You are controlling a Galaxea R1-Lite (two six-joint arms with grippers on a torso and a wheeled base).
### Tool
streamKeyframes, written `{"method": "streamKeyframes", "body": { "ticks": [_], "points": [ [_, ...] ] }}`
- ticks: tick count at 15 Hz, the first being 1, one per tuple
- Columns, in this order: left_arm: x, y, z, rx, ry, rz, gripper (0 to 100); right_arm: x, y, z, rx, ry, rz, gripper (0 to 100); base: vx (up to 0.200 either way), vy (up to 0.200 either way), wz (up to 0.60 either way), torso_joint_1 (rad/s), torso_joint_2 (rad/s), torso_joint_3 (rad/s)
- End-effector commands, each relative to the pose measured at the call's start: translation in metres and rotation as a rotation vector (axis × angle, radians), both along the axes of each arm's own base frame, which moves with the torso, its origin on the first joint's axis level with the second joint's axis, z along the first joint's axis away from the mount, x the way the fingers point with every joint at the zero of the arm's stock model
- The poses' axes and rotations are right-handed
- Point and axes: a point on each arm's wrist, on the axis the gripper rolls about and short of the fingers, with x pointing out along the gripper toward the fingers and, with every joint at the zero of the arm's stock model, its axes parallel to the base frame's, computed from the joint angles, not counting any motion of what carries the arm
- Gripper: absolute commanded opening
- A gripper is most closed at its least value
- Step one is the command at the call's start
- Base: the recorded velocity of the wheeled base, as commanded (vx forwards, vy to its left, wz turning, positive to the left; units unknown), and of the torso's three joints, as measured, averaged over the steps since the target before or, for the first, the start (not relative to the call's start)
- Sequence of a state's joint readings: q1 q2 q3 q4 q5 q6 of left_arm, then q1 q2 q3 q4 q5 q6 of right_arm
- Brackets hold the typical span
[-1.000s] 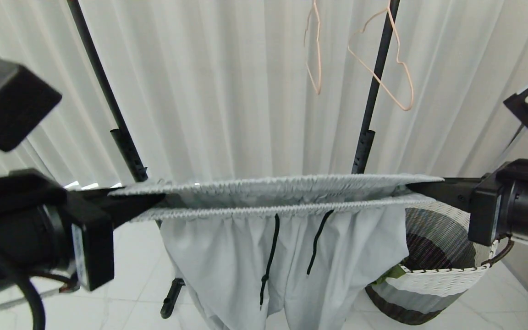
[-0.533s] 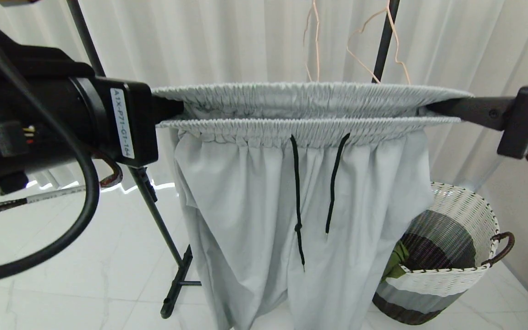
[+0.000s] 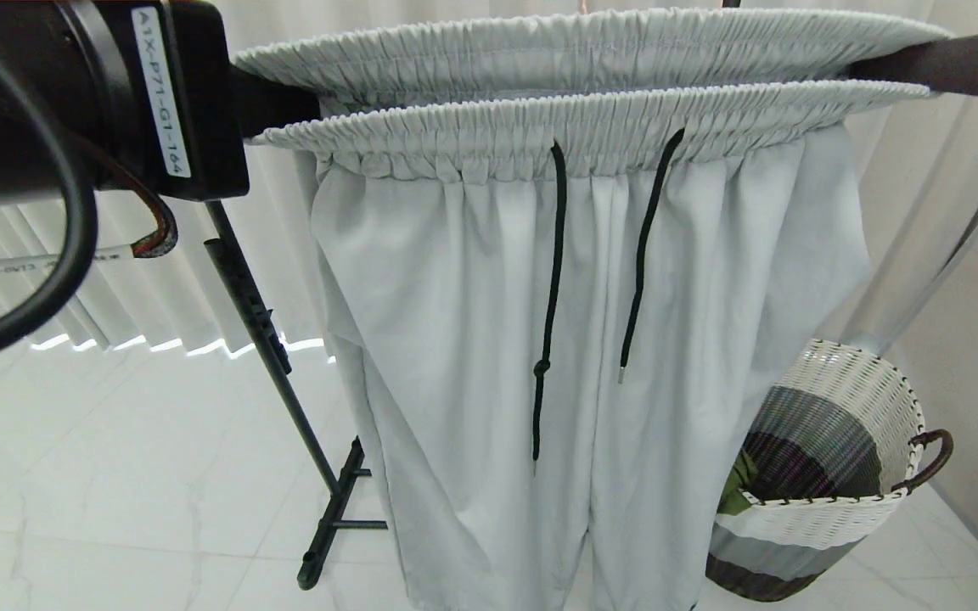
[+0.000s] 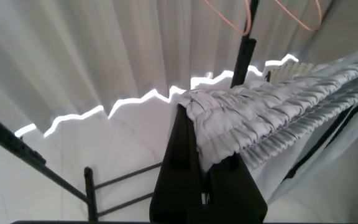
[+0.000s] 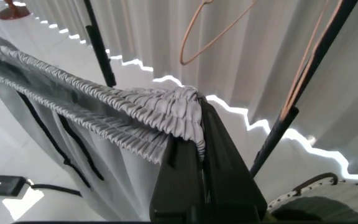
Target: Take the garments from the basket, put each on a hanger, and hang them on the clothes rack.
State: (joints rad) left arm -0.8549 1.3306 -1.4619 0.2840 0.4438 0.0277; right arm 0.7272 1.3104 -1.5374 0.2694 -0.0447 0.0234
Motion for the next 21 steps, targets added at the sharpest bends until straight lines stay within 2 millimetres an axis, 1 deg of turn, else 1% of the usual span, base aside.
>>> {"method": "streamKeyframes", "body": {
  "ticks": [1, 3, 4, 5, 7, 8, 10, 12, 14, 18, 19, 21],
  "points": [
    [0.0, -0.002, 0.002, 0.033, -0.018, -0.039, 0, -0.007, -0.007, 0.009, -0.004, 0.002, -0.004, 0, 0.0, 0.0, 0.0, 0.0, 0.0, 0.0],
    [0.002, -0.009, 0.006, 0.057, -0.038, -0.147, 0, -0.025, -0.023, 0.017, -0.034, 0.034, -0.003, 0, 0.0, 0.0, 0.0, 0.0, 0.0, 0.0],
    [0.002, -0.01, 0.008, 0.054, -0.043, -0.163, 0, -0.028, -0.026, 0.019, -0.038, 0.039, 0.002, 0, 0.0, 0.0, 0.0, 0.0, 0.0, 0.0],
    [0.011, -0.024, 0.017, 0.035, -0.062, -0.193, 0, -0.045, -0.04, 0.025, -0.057, 0.067, 0.049, 0, 0.0, 0.0, 0.0, 0.0, 0.0, 0.0],
    [0.024, -0.039, 0.027, 0.016, -0.082, -0.193, 0, -0.062, -0.052, 0.028, -0.077, 0.101, 0.115, 0, 0.0, 0.0, 0.0, 0.0, 0.0, 0.0],
    [0.029, -0.045, 0.03, 0.008, -0.089, -0.191, 0, -0.069, -0.056, 0.027, -0.083, 0.114, 0.159, 0, 0.0, 0.0, 0.0, 0.0, 0.0, 0.0],
    [0.034, -0.052, 0.031, 0.005, -0.088, -0.208, 0, -0.08, -0.06, 0.025, -0.095, 0.136, 0.261, 0, 0.0, 0.0, 0.0, 0.0, 0.0, 0.0],
    [0.034, -0.052, 0.03, 0.005, -0.084, -0.225, 0, -0.085, -0.057, 0.023, -0.104, 0.139, 0.345, 0, 0.0, 0.0, 0.0, 0.0, 0.0, 0.0],
    [0.034, -0.052, 0.03, 0.004, -0.082, -0.225, 0, -0.084, -0.051, 0.022, -0.115, 0.149, 0.373, 0, 0.0, 0.0, 0.0, 0.0, 0.0, 0.0],
    [0.032, -0.049, 0.031, 0.0, -0.085, -0.223, 0, -0.082, -0.049, 0.021, -0.12, 0.154, 0.369, 0, 0.0, 0.0, 0.0, 0.0, 0.0, 0.0],
    [0.03, -0.046, 0.03, 0.012, -0.07, -0.22, 0, -0.081, -0.049, 0.021, -0.124, 0.157, 0.357, 0, 0.0, 0.0, 0.0, 0.0, 0.0, 0.0],
    [0.029, -0.037, 0.024, 0.033, -0.046, -0.2, 0, -0.071, -0.044, 0.019, -0.134, 0.168, 0.293, 0, 0.0, 0.0, 0.0, 0.0, 0.0, 0.0]
  ]
}}
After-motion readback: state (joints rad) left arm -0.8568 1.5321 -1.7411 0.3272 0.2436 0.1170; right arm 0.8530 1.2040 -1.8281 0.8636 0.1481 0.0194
